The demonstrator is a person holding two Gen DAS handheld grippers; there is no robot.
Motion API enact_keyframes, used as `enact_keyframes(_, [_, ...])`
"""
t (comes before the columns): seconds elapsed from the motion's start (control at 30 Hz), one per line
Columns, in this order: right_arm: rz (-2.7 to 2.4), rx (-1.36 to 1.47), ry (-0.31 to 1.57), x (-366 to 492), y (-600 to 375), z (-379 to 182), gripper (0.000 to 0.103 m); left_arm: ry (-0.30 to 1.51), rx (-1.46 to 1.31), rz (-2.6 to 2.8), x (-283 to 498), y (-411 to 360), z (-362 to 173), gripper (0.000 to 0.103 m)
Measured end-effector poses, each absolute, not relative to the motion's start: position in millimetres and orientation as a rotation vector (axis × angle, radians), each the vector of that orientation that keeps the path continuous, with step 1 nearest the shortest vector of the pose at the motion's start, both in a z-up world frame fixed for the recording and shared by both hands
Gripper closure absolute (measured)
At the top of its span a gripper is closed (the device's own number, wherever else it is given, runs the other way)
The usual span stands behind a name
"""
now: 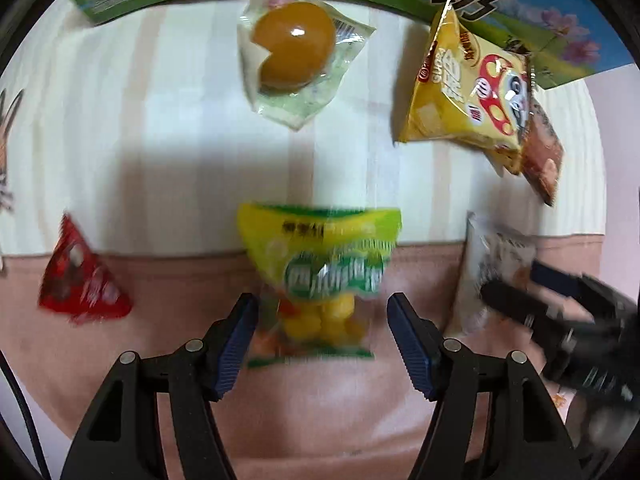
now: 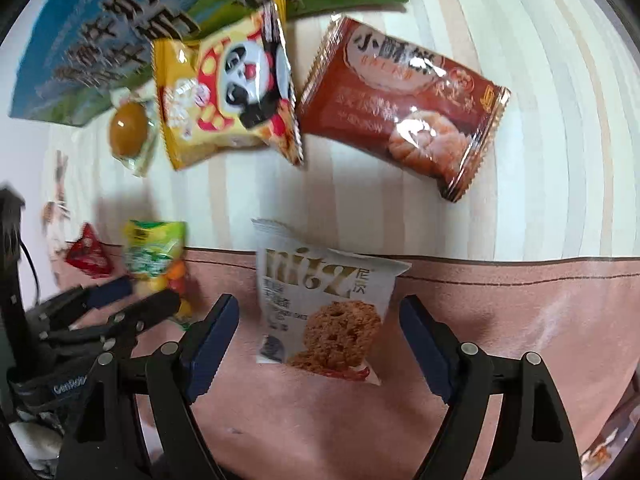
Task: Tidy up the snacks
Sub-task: 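Grasp the green-yellow candy bag with left tool while right tool grasps nitz cookie bag, then carry the candy bag and nitz bag into the box and open both tools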
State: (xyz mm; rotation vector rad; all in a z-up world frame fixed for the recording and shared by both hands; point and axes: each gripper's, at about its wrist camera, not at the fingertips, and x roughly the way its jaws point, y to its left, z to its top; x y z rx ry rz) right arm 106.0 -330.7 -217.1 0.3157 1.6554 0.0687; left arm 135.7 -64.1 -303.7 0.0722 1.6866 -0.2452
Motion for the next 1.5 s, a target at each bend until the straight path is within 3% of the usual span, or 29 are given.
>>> enact_keyframes(0.1, [0.039,0.357,1.655,106.7,-334.2,-226.9,0.018,1.656,0.031,-0.204,135.9,-55.5,-306.1,0.05])
enact_keyframes(0.33, [-0.022,0.346,1.602,97.0,-299.2,-241.6,0.017,1.694,-0.044,-0.159,124.4,-14.0,-323.6,0.048])
enact_keyframes(0.67, [-0.036,0.11,1.584,78.4,-235.3,-255.3,0.019,1.673,0.008,-0.11,123.8,-43.5,-338.8,0.05])
enact_keyframes(0.77, [-0.061,0.096,1.571,70.5,-229.5,-253.6,0.028,1.663,0.025,-0.104,120.6,-55.4,-335.2,0.051])
enact_keyframes(0.87, [-0.066,0.055,1.531,66.7,-224.2,-243.6,0.041,1.66,0.03,-0.103,132.8,-60.0,-309.8,0.051])
enact_keyframes(1.13, [-0.021,0.11,1.481,54.0,-246.2,-208.2,0.042,1.658,-0.02,-0.154,122.0,-63.7,-268.0,0.052])
enact_keyframes(1.5, [0.125,0.284,1.328,78.7,-272.6,-91.1,0.043,1.521,-0.116,-0.335,156.3,-82.9,-149.7,0.054])
